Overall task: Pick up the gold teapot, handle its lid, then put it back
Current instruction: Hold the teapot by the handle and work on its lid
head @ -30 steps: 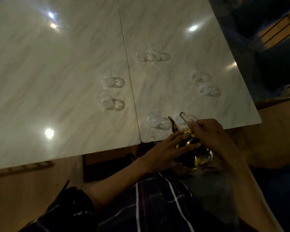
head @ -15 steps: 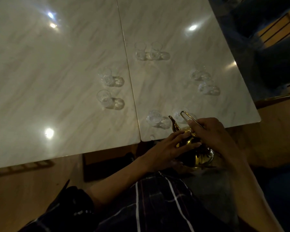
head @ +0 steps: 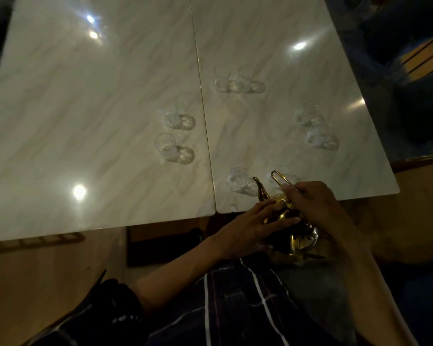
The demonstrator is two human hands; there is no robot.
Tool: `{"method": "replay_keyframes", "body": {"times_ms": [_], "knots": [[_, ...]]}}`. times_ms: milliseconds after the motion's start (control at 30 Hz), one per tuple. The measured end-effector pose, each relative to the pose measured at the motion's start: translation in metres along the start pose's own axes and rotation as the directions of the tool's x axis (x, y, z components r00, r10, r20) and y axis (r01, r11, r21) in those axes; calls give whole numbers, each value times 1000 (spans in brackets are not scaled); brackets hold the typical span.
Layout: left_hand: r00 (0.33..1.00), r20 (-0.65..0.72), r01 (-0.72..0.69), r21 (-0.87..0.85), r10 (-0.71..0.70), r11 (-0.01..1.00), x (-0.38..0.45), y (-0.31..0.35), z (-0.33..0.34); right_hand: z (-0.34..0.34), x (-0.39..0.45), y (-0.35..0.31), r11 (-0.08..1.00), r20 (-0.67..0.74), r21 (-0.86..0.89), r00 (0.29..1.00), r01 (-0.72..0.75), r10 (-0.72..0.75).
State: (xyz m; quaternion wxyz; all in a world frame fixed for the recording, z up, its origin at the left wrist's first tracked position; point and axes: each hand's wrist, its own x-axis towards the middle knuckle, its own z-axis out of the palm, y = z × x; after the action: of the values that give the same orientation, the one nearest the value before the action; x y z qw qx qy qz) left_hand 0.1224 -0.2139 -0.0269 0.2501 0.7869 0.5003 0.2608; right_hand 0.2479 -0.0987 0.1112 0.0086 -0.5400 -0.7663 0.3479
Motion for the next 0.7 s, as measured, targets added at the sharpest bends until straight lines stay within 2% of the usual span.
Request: {"method": "replay_keyframes", "body": {"times_ms": [333,567,700], "knots": [[997,69,31,36,-33,999,-2,-24,-1,21,14,7,994,27,102,999,-38,35],[991,135,-27,91,15,995,8,-38,-1,27,17,29,965,11,238,993,-114,114],[981,166,-111,46,102,993,26,-34,-3,18,10,44,932,12,315,983,-179,185]]}}
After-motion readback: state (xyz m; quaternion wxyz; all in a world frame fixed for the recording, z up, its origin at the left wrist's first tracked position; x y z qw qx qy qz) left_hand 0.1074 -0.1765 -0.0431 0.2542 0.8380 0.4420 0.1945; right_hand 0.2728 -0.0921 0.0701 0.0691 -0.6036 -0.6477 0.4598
